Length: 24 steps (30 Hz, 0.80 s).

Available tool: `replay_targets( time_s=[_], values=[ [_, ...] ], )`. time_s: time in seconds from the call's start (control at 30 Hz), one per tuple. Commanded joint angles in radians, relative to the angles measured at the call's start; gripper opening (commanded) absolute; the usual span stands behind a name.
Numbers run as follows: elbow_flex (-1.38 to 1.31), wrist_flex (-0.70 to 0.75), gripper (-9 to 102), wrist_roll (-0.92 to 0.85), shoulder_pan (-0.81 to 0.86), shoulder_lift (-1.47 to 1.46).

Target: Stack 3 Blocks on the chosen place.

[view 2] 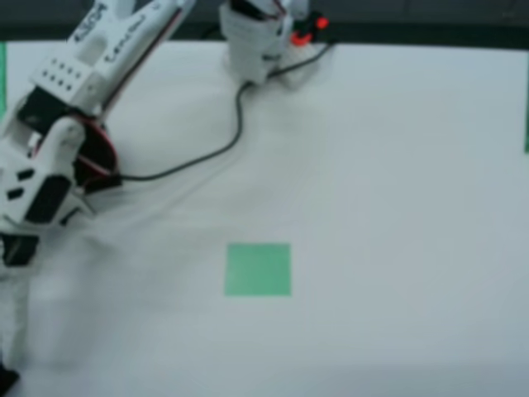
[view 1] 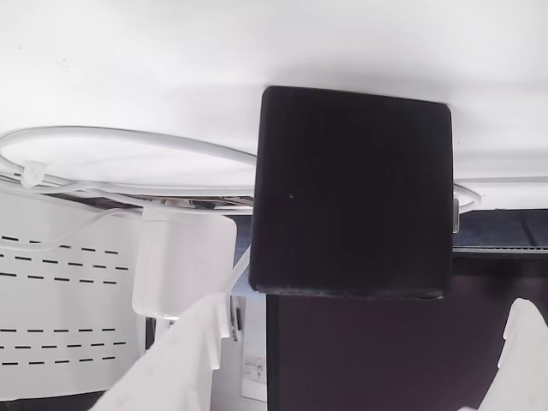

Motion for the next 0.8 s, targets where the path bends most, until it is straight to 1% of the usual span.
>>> replay_targets(
  time_s=[0.0,0.53,0.77],
  values=[
    [-0.061,-0.025,41,-0.005,0.003,-0.005],
    [-0.209,-0.025,40,0.017,-0.009,-0.129],
    [-0.239,-0.025,34,0.021,-0.011,-0.153]
  ],
)
